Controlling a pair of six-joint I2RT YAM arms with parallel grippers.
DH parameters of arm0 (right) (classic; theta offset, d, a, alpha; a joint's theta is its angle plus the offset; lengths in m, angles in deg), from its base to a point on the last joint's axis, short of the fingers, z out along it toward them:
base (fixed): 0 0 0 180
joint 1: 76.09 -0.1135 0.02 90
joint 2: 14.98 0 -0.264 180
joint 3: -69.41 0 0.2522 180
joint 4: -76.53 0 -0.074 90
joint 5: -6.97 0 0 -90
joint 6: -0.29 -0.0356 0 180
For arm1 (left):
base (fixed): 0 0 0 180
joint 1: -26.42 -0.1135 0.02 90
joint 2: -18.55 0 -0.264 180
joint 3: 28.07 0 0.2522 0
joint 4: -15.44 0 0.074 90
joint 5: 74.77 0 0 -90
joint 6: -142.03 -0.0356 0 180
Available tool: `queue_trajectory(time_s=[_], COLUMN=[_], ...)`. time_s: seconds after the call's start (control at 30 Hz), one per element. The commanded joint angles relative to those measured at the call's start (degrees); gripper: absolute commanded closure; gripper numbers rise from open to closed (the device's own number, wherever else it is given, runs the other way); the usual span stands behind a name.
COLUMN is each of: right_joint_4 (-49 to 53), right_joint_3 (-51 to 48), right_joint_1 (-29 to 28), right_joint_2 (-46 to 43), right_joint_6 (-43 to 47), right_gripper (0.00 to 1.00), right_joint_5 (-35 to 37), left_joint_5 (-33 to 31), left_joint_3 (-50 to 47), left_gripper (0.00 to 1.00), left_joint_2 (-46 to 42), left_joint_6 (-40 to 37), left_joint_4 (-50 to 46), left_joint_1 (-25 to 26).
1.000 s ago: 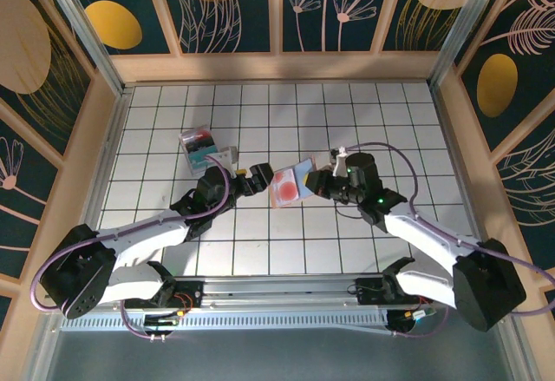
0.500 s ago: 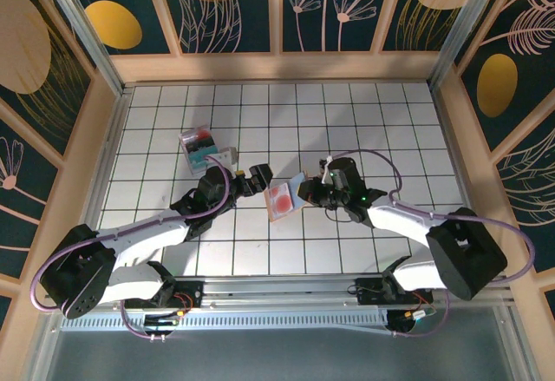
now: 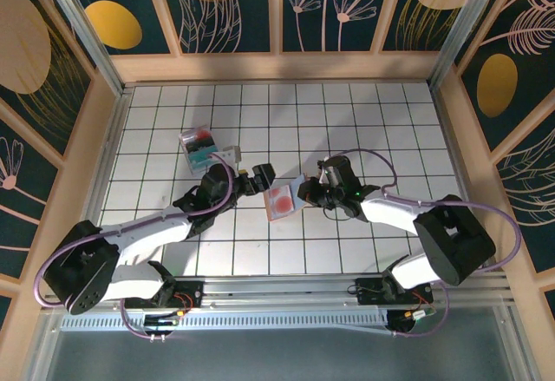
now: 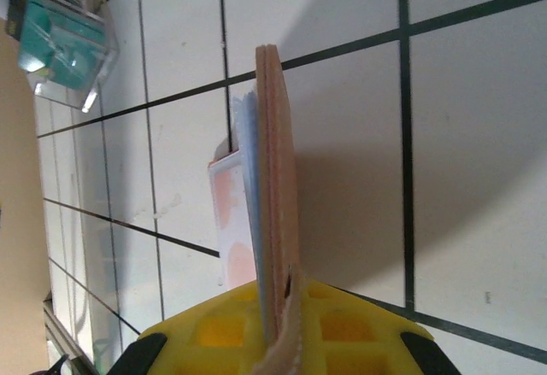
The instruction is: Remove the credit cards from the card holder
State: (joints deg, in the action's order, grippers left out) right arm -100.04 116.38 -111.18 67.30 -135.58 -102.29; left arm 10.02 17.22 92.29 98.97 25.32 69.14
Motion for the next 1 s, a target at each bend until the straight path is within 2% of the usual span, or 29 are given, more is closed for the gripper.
queue_trajectory(time_s=[0.0,0.17,0.33,0.53,0.73,0.97], right_joint_4=[1.2,3.1,4.1,5.1,7.3,11.0], right_joint_3=[1.8,1.7,1.2,0.9,0.6,-0.1], right_joint_1=[0.7,0.9,1.2,1.5,1.9,2.6], right_joint_2=[0.9,1.0,1.0,-0.1,-2.5,-6.4], right_joint_6=[2.0,3.1,3.5,3.5,3.9,4.4], right_gripper=[1.0,0.89,0.81,0.64,0.55,0.47], right_joint_5=[1.3,2.5,3.2,4.4,6.2,9.7], left_joint_5=[1.2,0.5,2.3,2.3,2.8,2.3], left_joint_3=[1.3,3.0,2.4,3.7,5.6,6.0], left_gripper=[0.05,0.08,0.13,0.23,0.3,0.36], left_joint_2=[1.3,3.2,4.7,7.7,11.6,14.8], left_joint_6=[-0.2,-0.5,0.0,-0.7,-0.9,-0.7], left_joint_4=[-1.2,-6.9,-7.2,-7.7,-7.3,-7.5], left_joint_1=[0.1,0.2,0.6,4.0,7.6,8.0])
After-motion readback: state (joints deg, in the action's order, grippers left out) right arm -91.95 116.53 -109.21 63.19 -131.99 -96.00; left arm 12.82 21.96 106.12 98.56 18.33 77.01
